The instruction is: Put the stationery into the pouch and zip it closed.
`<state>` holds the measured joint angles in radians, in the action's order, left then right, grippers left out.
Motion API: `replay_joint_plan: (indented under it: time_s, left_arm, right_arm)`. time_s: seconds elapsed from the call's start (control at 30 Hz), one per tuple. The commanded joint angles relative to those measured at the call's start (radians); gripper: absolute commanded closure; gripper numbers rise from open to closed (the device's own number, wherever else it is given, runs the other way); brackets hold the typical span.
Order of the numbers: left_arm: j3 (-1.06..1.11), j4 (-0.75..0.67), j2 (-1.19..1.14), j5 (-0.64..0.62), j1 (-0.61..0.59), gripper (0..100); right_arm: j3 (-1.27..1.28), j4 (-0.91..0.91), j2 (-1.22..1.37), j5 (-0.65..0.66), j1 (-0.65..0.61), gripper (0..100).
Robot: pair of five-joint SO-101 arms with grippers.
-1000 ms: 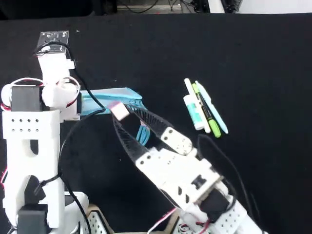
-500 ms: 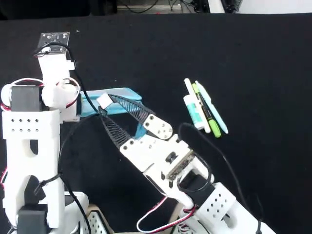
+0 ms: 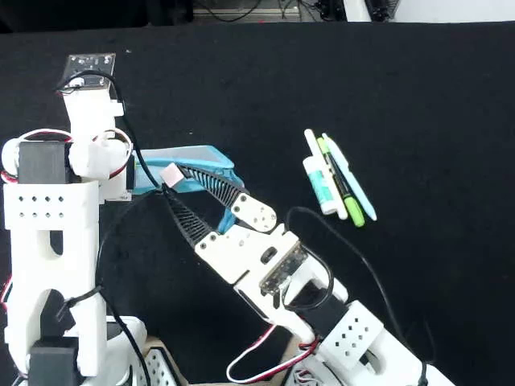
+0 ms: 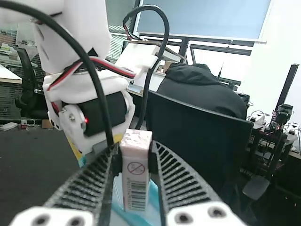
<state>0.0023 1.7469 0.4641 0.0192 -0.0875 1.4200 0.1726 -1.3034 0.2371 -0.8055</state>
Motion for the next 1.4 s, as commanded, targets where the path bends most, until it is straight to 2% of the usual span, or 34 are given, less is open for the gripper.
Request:
replay_joint_plan:
  time_s: [0.0,0.37,0.73,0.87,1.2,1.37]
  left_arm:
    - [-0.061,0.005,0.009,0.003,0.013,97]
    - [-0.067,0.005,0.009,0.003,0.013,97]
    - [-0.067,0.005,0.008,0.003,0.013,97]
    - [-0.067,0.003,0.006,0.003,0.013,97]
    - [-0.067,0.003,0.006,0.003,0.013,97]
    - [-0.067,0.003,0.008,0.003,0.013,97]
  right_arm:
    - [-0.008,0.092,0.008,0.003,0.054,98.7]
    - [0.018,0.101,0.008,0.000,0.081,98.7]
    - [-0.025,0.101,0.007,-0.003,0.011,98.7]
    - [-0.002,0.097,0.012,-0.072,0.011,98.7]
    - [-0.082,0.147,0.265,-0.084,0.015,98.7]
    - [-0.088,0.144,0.292,-0.081,0.011,98.3]
